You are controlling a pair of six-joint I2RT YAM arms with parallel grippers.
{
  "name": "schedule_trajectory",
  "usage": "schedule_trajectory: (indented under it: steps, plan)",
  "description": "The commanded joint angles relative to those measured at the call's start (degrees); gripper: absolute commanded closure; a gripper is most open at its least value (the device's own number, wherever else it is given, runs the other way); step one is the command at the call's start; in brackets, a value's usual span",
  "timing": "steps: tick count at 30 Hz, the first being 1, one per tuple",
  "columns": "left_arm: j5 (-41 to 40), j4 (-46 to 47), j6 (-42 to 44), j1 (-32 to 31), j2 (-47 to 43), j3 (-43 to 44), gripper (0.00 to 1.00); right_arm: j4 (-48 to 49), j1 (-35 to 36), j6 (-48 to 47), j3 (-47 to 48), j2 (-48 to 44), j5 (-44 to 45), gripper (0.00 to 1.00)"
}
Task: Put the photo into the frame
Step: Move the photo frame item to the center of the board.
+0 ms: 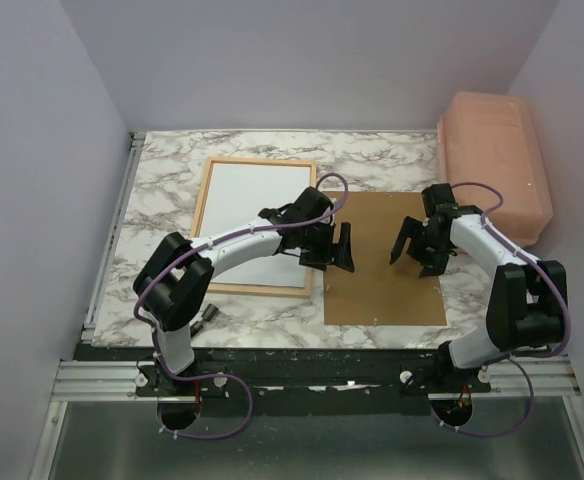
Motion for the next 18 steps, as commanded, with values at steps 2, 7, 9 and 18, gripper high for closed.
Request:
schedule_trajectory:
  steps: [2, 7, 9, 18]
  plan:
    - [-6.53, -2.0, -1.21, -2.36, 3.85, 4.19, 0.18, 1.73, -4.6, -0.06, -1.28, 0.91, 9.71, 0.12]
    - [-12.37, -5.36, -1.03, -2.77, 7.93, 7.36, 0.16, 4.37, -8.88, 0.55, -2.46, 1.06, 14.01, 0.1]
    - [-14.05, -6.74, -0.48, -2.79, 9.72, 8.9, 0.16, 5.69, -9.69, 0.88, -2.72, 1.1, 15.37, 0.1]
    - [-20.86, -12.07, -0.71, -2.12, 11.32, 9.07, 0.15, 8.26, -10.84, 2.14, -3.16, 1.06, 17.71, 0.1]
